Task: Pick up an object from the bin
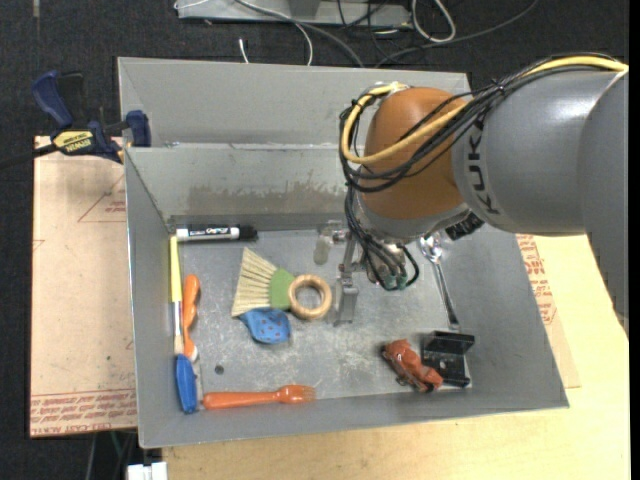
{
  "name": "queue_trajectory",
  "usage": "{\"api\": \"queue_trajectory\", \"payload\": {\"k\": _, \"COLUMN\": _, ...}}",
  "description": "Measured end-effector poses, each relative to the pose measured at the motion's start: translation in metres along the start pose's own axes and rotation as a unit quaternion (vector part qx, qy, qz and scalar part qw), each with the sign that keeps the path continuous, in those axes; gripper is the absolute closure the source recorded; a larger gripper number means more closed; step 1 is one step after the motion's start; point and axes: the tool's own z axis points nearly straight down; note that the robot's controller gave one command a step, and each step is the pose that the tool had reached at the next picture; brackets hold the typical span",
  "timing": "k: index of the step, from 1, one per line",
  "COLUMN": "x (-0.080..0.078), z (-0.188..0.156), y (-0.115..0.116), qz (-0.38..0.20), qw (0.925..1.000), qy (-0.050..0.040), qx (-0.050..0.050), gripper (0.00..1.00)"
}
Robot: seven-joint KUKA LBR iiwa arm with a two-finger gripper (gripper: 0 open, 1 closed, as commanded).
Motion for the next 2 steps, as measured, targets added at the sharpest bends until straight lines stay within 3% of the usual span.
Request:
{"api": "queue_trajectory", "payload": {"k": 1, "x": -0.002, "z": -0.004, "y": 0.0, "qz": 0.001, "qw": 1.0, "qy": -0.0036, "qx": 0.0, "gripper": 0.0}}
{"api": "queue_trajectory", "payload": {"k": 2, "x": 0.015, "z": 0.043, "y": -0.005, "qz": -0.015, "qw": 0.9999, "qy": -0.0062, "qx": -0.001, "gripper": 0.0}}
